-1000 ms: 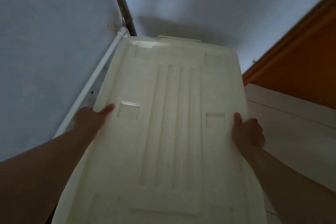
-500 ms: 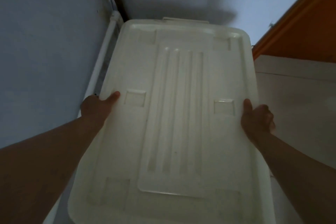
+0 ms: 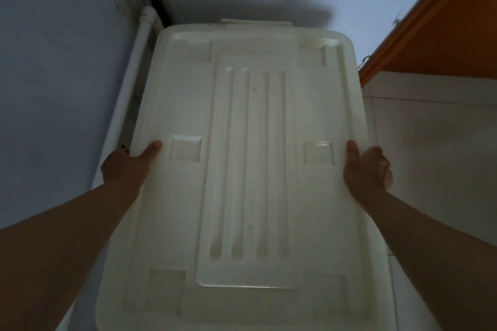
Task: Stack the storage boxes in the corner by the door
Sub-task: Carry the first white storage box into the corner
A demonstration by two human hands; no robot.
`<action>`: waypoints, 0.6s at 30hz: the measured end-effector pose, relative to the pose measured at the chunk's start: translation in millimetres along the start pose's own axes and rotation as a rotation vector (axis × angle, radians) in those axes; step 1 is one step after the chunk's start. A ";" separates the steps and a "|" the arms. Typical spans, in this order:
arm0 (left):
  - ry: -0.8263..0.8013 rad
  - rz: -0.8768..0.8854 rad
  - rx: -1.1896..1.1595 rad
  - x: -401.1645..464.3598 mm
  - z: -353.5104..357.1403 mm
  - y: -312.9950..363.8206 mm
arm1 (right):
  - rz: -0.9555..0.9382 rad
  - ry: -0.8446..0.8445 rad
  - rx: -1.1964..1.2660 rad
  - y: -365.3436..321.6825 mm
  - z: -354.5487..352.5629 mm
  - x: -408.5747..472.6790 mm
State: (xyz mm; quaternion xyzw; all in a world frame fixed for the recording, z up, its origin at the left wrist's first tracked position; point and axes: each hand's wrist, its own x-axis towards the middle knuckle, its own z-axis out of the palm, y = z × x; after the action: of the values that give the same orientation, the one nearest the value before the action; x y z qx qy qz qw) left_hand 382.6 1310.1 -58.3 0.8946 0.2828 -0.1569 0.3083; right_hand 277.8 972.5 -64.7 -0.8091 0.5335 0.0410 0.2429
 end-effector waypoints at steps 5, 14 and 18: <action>0.007 -0.024 -0.057 6.1 5.8 -10.1 | -0.024 -0.012 0.007 2.1 10.4 2.5; 0.020 0.007 -0.052 10.7 19.8 -23.1 | -0.030 -0.012 0.008 10.3 26.5 4.2; 0.021 -0.008 -0.043 15.1 23.0 -26.6 | -0.036 0.003 -0.004 10.5 30.0 6.2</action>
State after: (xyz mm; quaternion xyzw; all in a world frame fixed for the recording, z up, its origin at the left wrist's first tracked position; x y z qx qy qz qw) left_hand 376.1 1318.9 -95.0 0.8882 0.2931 -0.1426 0.3238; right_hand 276.9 977.1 -96.8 -0.8192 0.5192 0.0366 0.2410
